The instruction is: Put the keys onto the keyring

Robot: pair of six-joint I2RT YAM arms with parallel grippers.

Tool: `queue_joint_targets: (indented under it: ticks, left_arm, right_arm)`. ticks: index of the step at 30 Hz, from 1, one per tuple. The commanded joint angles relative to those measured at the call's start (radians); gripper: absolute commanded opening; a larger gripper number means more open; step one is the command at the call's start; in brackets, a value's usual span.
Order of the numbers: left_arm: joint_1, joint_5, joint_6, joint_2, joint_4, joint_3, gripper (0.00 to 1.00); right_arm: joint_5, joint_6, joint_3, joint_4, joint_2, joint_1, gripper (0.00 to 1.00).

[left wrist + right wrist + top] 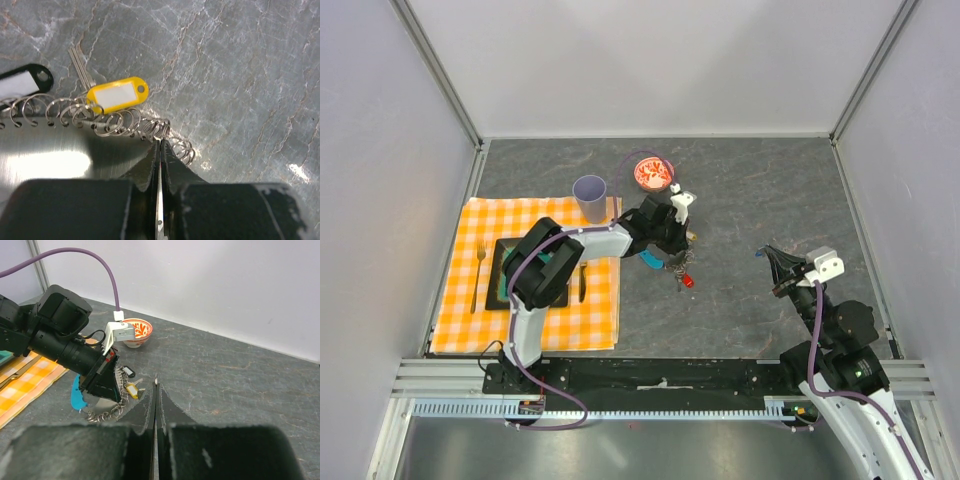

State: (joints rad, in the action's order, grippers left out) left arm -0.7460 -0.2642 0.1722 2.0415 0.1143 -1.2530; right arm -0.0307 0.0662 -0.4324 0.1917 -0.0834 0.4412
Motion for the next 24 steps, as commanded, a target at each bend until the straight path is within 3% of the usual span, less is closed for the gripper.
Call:
queue_joint_targets:
  ticks: [1,17,24]
  left_arm:
    - [-0.009,0.02,0.041,-0.081,0.013,0.043,0.04]
    - [-0.142,0.238,-0.079,-0.125,-0.012,0.104,0.04]
    - [-0.158,0.217,-0.103,-0.118,0.001,0.107,0.14]
  right_arm:
    - [0.005,-0.012,0.003,-0.037,0.017,0.002,0.0]
    - [0.002,-0.013,0.001,-0.037,0.022,0.004,0.0]
    - [0.005,-0.013,0.003,-0.038,0.02,0.004,0.0]
